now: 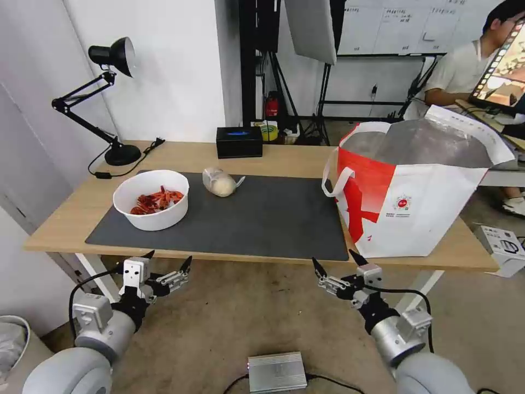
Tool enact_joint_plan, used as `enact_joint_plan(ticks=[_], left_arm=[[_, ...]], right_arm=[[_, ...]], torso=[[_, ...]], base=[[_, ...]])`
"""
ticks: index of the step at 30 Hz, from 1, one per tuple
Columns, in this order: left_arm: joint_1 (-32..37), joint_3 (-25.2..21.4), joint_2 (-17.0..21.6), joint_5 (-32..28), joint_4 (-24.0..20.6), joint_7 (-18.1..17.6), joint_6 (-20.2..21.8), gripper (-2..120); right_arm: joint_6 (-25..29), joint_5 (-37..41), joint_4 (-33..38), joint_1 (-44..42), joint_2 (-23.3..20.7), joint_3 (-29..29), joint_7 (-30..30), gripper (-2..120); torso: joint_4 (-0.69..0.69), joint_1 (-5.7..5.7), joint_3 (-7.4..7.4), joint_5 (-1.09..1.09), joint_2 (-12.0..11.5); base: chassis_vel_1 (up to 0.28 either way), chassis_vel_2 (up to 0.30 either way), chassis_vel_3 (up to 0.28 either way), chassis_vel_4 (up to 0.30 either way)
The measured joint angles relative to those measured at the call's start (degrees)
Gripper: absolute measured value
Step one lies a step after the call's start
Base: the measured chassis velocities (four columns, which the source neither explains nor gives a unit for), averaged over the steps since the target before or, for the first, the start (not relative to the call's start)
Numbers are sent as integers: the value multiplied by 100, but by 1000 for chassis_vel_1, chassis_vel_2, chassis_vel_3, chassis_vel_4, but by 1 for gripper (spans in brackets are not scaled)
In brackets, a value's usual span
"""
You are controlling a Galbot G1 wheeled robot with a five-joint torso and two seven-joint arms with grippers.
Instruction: Pick up the trash from the table and place it into the takeout bag.
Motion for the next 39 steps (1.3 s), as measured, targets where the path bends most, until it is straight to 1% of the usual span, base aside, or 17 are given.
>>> enact_joint_plan(ticks=[8,16,19,20,23,24,27,28,29,31,32,33,35,36,38,39], left_arm=[[33,-65,-29,19,-26,95,45,100],[-2,-69,-40,19,-9,104,19,100],[-7,-74,-57,14,-14,96,-128,100],[-7,-74,-57,14,-14,96,-128,100],[13,-114,-109,12,-62,89,-194,100],[13,-114,-109,12,-62,89,-194,100],[30,-124,-208,34,-64,82,-214,100],[30,-124,-208,34,-64,82,-214,100],[31,-120,-231,53,-59,81,-214,100],[32,-101,-292,106,-39,73,-214,100],[32,-101,-292,106,-39,73,-214,100],[31,-99,-321,119,-32,72,-214,100],[42,-116,-356,134,-27,71,-214,100],[42,-116,-356,134,-27,71,-214,100],[91,-178,-405,149,-25,69,-212,100],[91,-178,-405,149,-25,69,-212,100]], right_arm=[[-3,25,0,22,-20,-1,0,100],[-74,164,-2,176,-80,-76,6,100],[-295,588,-14,745,-184,-231,44,100],[-295,588,-14,745,-184,-231,44,100],[-476,1139,-256,1544,-310,-490,-127,100],[-476,1139,-256,1544,-310,-490,-127,100],[-521,1580,-955,2713,-334,-1022,-483,100],[-521,1580,-955,2713,-334,-1022,-483,100],[-522,1690,-1156,3042,-304,-1191,-544,100],[-516,1888,-1718,3913,-120,-1661,-667,100],[-516,1888,-1718,3913,-120,-1661,-667,100],[-506,1995,-2096,4409,41,-1969,-727,100],[-508,2090,-2629,5038,313,-2358,-767,100],[-508,2090,-2629,5038,313,-2358,-767,100],[-559,2078,-3364,5801,673,-2783,-757,100],[-559,2078,-3364,5801,673,-2783,-757,100]], torso=[[0,0,0,1,0],[-1,0,0,0,0],[0,0,0,1,0],[0,0,0,1,0],[0,0,0,0,0],[0,0,0,0,0],[0,0,1,1,-1],[0,0,1,1,-1],[0,1,1,0,0],[0,0,1,0,0],[0,0,1,0,0],[1,1,1,-1,0],[0,1,2,1,-1],[0,1,2,1,-1],[3,1,1,-1,-1],[3,1,1,-1,-1]], base=[[0,0,0,0],[0,0,0,0],[0,0,0,0],[0,0,0,0],[0,0,0,0],[0,0,0,0],[0,0,0,0],[0,0,0,0],[0,0,0,0],[0,0,0,0],[0,0,0,0],[0,0,0,0],[0,0,0,0],[0,0,0,0],[0,0,0,0],[0,0,0,0]])
